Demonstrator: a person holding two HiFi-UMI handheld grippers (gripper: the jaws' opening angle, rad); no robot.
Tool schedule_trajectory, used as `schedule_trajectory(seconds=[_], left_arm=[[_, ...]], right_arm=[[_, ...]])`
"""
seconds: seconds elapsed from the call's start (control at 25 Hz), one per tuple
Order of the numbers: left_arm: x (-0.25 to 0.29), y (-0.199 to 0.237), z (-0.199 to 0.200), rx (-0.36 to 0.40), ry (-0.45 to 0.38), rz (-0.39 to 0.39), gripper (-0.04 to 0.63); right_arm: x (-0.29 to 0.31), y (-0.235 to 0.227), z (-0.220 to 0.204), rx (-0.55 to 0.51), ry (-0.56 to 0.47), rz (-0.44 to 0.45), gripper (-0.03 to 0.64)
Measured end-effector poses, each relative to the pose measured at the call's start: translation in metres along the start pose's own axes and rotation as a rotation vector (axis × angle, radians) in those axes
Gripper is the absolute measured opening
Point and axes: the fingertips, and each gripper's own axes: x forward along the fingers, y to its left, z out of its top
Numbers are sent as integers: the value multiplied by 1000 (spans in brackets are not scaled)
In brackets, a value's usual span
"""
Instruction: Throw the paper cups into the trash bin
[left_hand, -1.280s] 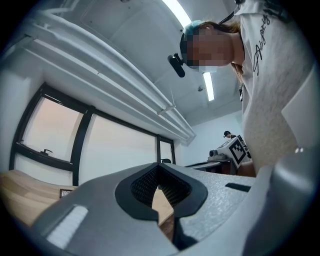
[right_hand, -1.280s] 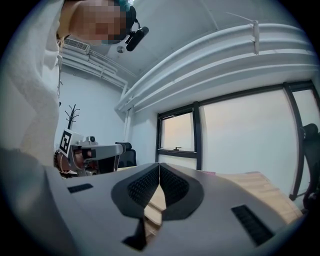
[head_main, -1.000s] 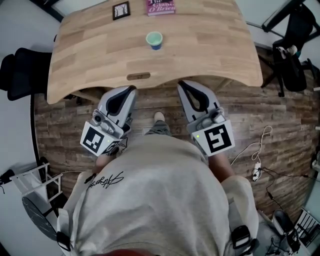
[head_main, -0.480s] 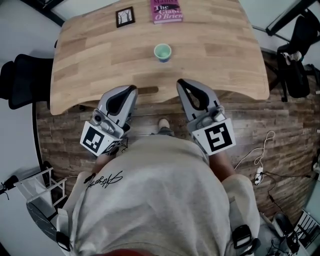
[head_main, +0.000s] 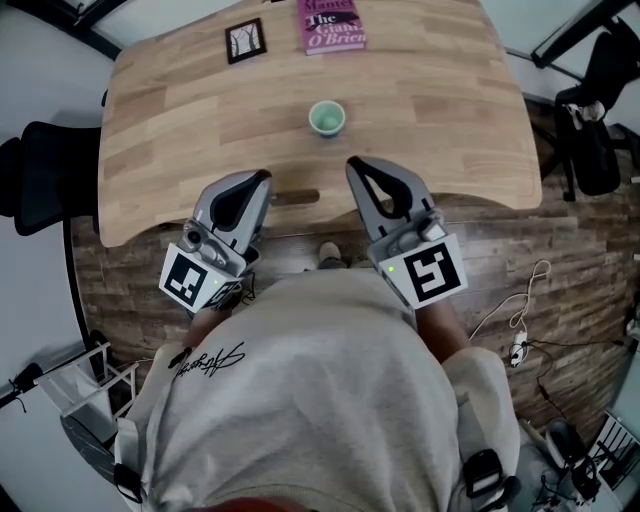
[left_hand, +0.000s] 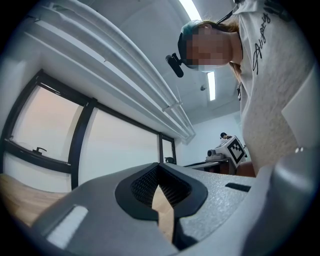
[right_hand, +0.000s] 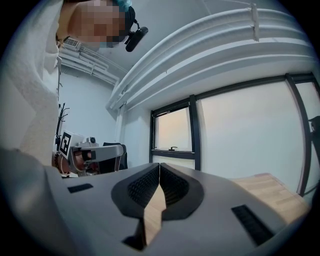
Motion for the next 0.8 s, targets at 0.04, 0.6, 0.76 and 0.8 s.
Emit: schedule_trajectory(seconds=[0.04, 0.6, 0.76, 0.8], left_arm=[[2, 1, -1, -3, -2, 2, 3], [25, 8, 5, 27, -13, 147, 3], [26, 8, 2, 27, -7, 194, 3], [26, 9, 0, 27, -1, 205, 3]], right_arm=[[0, -3, -2, 3, 4, -1, 11], [8, -49, 6, 55, -67, 119, 11], [9, -53, 0, 64, -62, 164, 11], [10, -54, -2, 67, -61, 171, 11]])
